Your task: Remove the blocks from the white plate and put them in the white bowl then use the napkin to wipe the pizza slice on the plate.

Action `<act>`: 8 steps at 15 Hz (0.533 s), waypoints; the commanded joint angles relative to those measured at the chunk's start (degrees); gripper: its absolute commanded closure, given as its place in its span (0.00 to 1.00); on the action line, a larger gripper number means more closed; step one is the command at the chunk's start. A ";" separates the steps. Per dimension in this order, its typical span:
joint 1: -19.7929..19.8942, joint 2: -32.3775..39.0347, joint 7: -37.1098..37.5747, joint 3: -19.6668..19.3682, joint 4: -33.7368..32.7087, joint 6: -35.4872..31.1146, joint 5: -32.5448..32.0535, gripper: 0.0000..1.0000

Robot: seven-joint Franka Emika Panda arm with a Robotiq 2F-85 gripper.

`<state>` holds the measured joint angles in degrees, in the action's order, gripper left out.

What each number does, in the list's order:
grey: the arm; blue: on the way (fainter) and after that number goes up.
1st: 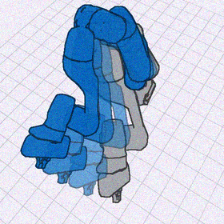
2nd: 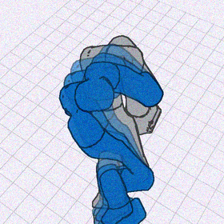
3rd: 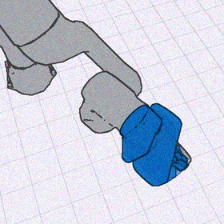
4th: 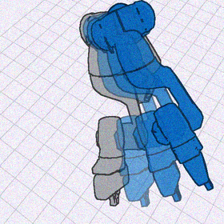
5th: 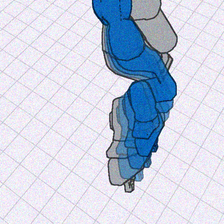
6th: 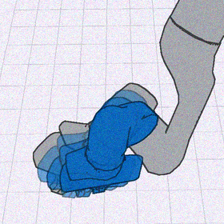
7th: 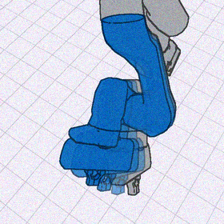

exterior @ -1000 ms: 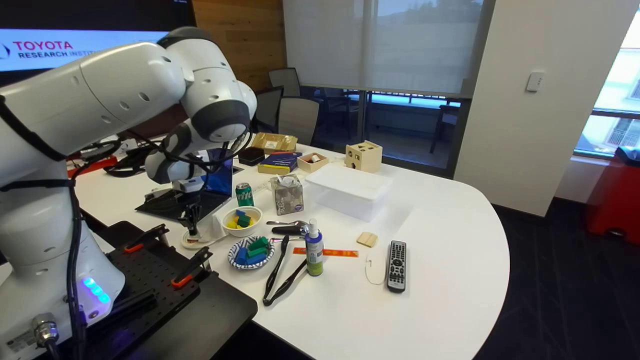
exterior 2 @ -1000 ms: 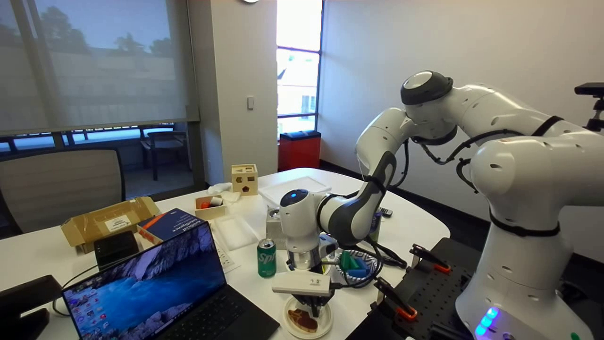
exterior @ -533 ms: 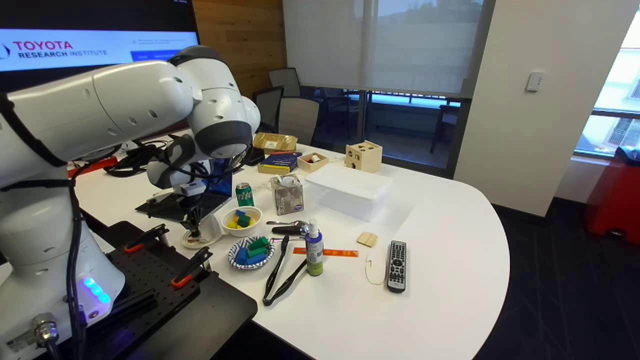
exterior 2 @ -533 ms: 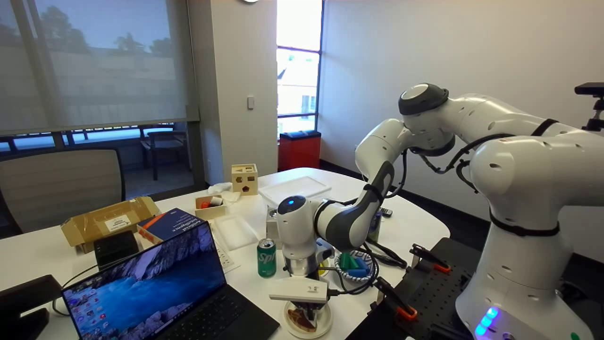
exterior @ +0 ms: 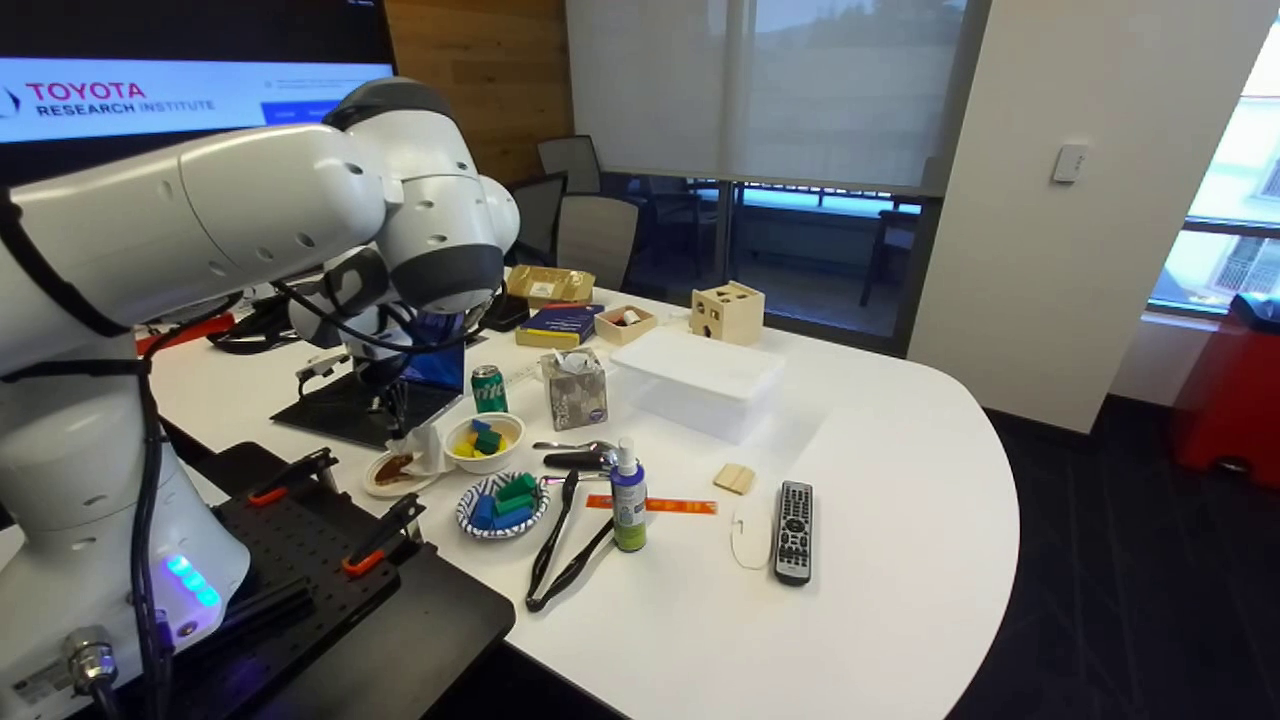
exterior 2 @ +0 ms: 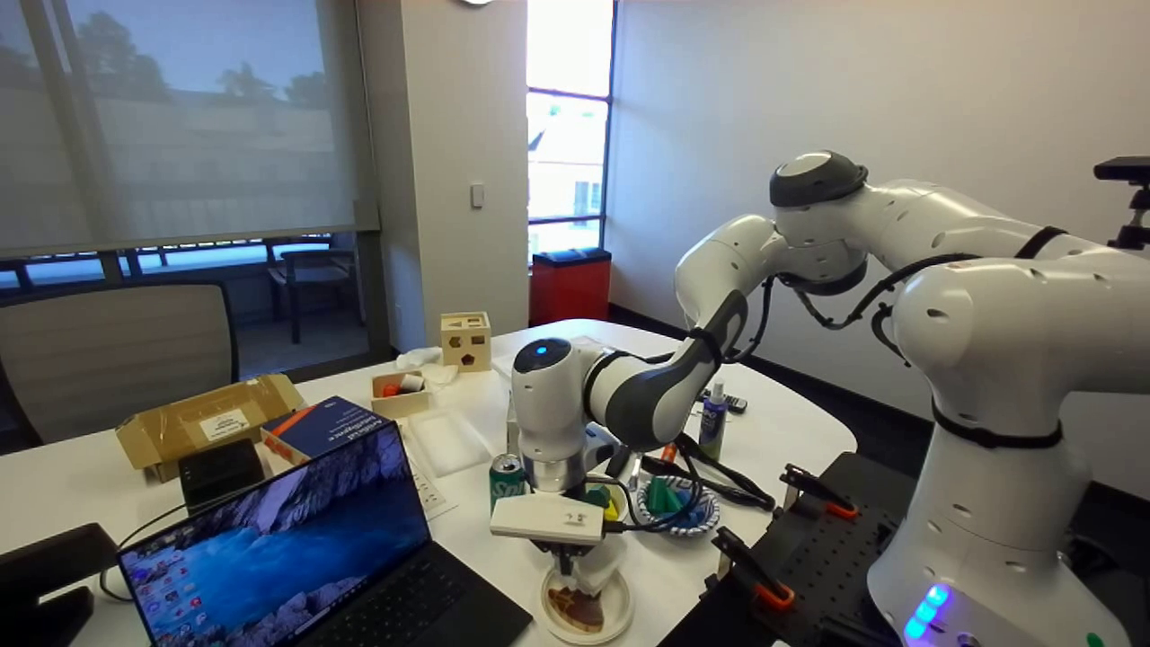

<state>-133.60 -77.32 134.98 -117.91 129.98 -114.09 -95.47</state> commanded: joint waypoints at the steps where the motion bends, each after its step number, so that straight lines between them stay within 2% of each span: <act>1: -0.05 -4.08 -2.49 -0.94 -1.86 1.00 -1.86 1.00; 6: 0.34 -9.33 -5.18 -2.92 -4.30 0.66 -3.57 1.00; 8: -0.39 -7.21 -5.19 -4.21 -4.33 -3.30 -2.33 1.00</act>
<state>-133.76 -84.56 131.13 -121.30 126.63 -114.30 -98.00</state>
